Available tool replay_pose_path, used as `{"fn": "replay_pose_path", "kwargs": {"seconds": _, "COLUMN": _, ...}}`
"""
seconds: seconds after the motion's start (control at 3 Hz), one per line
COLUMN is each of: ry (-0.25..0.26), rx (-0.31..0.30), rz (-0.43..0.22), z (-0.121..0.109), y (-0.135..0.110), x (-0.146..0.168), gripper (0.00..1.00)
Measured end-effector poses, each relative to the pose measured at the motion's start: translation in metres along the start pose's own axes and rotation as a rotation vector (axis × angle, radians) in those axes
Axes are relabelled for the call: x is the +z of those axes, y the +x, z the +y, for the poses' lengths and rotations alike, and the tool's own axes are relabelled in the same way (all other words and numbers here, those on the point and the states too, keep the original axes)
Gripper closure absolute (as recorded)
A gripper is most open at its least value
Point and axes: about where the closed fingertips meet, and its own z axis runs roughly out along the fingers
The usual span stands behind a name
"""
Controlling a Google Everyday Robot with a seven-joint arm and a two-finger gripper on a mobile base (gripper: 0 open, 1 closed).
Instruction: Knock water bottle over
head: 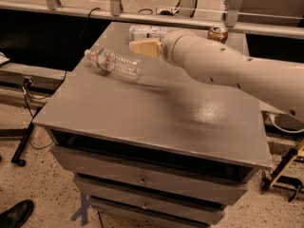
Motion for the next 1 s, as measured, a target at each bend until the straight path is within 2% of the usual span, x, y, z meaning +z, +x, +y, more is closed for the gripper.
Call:
{"fn": "replay_pose_path", "kwargs": {"seconds": 0.33, "ry": 0.001, "rx": -0.019, "rz": -0.007, "z": -0.003, "y": -0.006, "x": -0.013, "gripper": 0.00}}
{"fn": "replay_pose_path", "kwargs": {"seconds": 0.67, "ry": -0.037, "rx": -0.078, "rz": 0.015, "z": 0.000, "y": -0.012, "x": -0.020, "gripper": 0.00}}
{"fn": "replay_pose_path", "kwargs": {"seconds": 1.0, "ry": -0.115, "rx": -0.131, "rz": 0.090, "z": -0.011, "y": 0.007, "x": -0.008, "gripper": 0.00}}
